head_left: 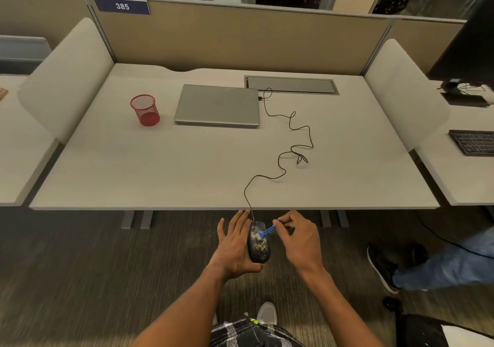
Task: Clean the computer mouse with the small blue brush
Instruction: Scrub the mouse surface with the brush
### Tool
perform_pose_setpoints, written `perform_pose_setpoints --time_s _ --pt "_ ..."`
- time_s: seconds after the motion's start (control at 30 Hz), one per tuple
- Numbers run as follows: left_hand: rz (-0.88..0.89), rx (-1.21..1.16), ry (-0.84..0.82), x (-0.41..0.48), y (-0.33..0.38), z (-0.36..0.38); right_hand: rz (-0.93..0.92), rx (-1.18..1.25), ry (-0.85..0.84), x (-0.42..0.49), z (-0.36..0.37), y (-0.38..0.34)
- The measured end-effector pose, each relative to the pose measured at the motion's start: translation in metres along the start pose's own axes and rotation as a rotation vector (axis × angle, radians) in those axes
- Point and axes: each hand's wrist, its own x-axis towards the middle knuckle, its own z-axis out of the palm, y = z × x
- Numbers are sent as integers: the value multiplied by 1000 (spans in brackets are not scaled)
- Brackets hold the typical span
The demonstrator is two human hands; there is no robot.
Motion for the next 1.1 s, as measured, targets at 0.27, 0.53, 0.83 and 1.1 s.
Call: perform_pose_setpoints --time_s 0.27,0.53,0.83,1.1 --pt "8 -63 2 -1 1 2 32 32 2 1 -2 0" --pt "20 -76 6 -2 1 3 32 -2 11 5 -6 4" --pt "9 -92 15 -2 -1 4 60 40 -30 2 -6 5" --pt "0 -97 18 1 -3 5 29 50 -39 2 -8 10"
